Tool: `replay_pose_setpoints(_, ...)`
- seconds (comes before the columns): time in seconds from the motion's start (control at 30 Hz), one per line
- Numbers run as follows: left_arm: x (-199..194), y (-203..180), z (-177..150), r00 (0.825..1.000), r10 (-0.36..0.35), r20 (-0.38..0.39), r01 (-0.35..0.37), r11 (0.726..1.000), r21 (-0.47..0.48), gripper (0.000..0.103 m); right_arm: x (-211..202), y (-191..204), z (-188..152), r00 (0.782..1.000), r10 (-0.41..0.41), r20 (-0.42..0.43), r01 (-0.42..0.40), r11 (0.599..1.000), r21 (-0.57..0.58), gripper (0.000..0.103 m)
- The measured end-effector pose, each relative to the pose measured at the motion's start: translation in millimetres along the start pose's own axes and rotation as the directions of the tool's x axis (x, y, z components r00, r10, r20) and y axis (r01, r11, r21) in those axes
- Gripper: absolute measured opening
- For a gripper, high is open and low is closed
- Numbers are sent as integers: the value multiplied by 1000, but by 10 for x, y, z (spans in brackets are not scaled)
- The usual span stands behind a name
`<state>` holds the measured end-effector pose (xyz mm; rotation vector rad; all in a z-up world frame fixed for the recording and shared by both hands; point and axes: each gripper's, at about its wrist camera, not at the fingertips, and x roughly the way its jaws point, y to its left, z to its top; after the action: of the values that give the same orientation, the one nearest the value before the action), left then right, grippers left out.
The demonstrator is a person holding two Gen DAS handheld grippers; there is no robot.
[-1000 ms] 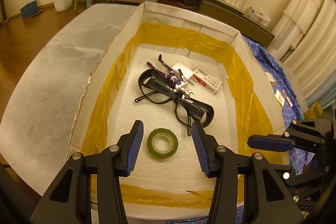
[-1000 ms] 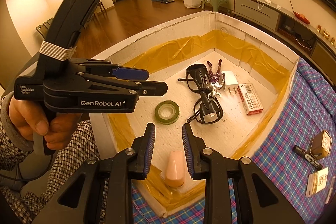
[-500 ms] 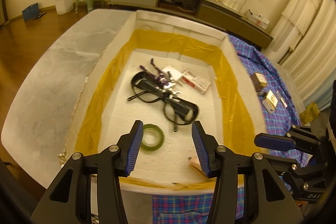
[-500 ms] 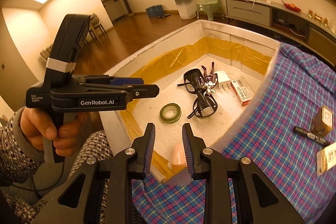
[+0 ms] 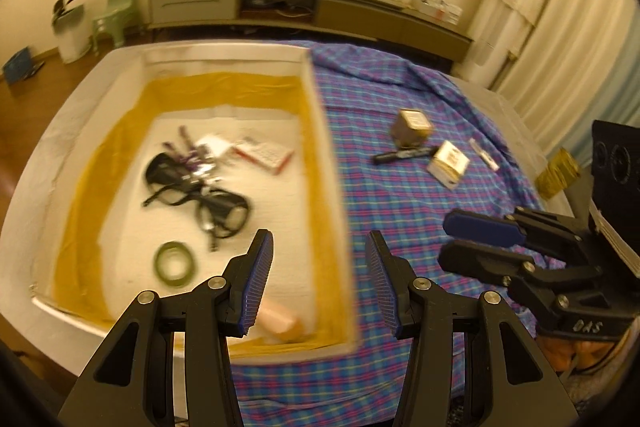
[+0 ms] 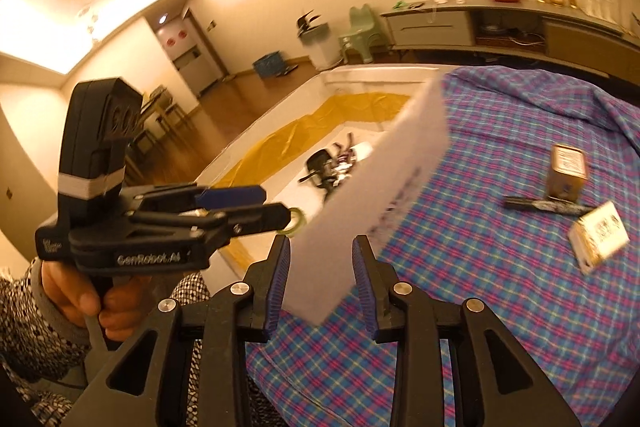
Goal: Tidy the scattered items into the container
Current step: 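Move both open tools back over the plaid cloth toward remaining items, then grasp white tissue pack with left tool while right tool grasps clear lip balm tube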
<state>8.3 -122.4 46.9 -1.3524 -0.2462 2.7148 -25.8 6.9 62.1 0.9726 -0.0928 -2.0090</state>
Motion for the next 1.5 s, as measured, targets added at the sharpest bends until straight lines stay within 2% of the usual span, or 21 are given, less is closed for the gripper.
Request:
replay_pose_setpoints(0.17, 116, -414, 72, 999, -33, -10, 33, 998, 47, 51, -240, -390, -49, 998, -42, 44, 38, 996, 75, 37)
replay_pose_setpoints(0.4, 381, -1029, 199, 995, -93, -27, 95, 989, 112, 52, -559, -947, -96, 986, -147, 79, 136, 982, 133, 37)
replay_pose_setpoints(0.63, 765, -1581, 382, 988, -149, -47, 155, 974, 168, 53, -820, -1567, -113, 961, -266, 73, 251, 953, 167, 37)
replay_pose_setpoints(0.87, 1299, -1997, 530, 985, -153, -79, 168, 955, 246, 54, -864, -2114, -105, 930, -368, 19, 362, 922, 138, 37)
replay_pose_setpoints(1.1, 1825, -2135, 586, 990, -102, -95, 126, 945, 303, 54, -807, -2627, -73, 907, -419, -42, 420, 898, 128, 37)
replay_pose_setpoints(1.33, 2142, -2143, 636, 991, -90, -95, 116, 943, 312, 54, -610, -2885, -53, 882, -459, -103, 467, 881, 73, 37)
replay_pose_setpoints(1.5, 2268, -2171, 667, 993, -89, -77, 109, 938, 330, 56, -551, -2996, -50, 876, -469, -111, 477, 877, 57, 37)
